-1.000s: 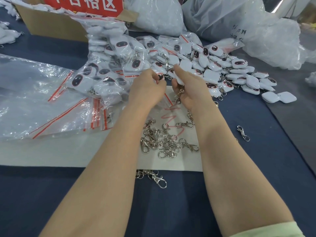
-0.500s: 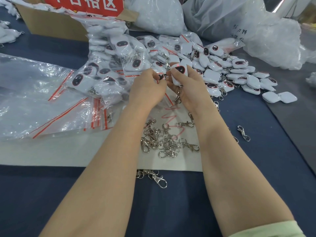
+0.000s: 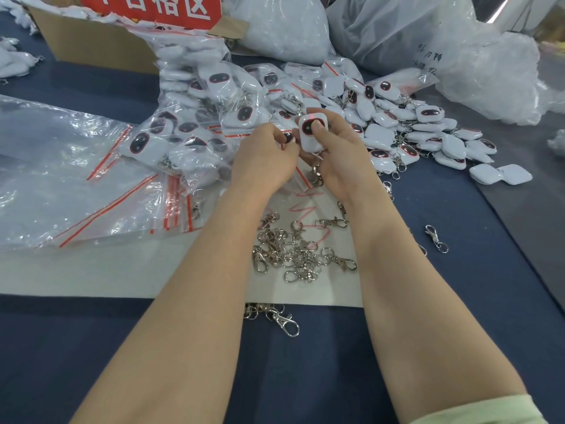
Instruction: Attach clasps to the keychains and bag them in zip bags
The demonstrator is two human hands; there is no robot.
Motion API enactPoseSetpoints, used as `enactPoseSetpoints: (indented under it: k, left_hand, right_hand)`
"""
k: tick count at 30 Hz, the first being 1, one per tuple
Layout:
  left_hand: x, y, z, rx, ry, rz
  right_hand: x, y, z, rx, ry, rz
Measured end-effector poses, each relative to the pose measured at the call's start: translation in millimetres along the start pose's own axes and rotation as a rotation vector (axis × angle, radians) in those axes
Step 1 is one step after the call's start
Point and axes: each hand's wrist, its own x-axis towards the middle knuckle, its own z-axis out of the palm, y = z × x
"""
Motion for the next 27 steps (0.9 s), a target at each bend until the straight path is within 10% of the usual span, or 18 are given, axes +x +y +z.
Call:
enactPoseSetpoints:
  k: [27]
  left_hand:
    - [0.9,-2.5,0.7,0.054,0.027,0.013]
  right_hand:
    - [4.3,6.3,1.6,0.016,0.054,0.032]
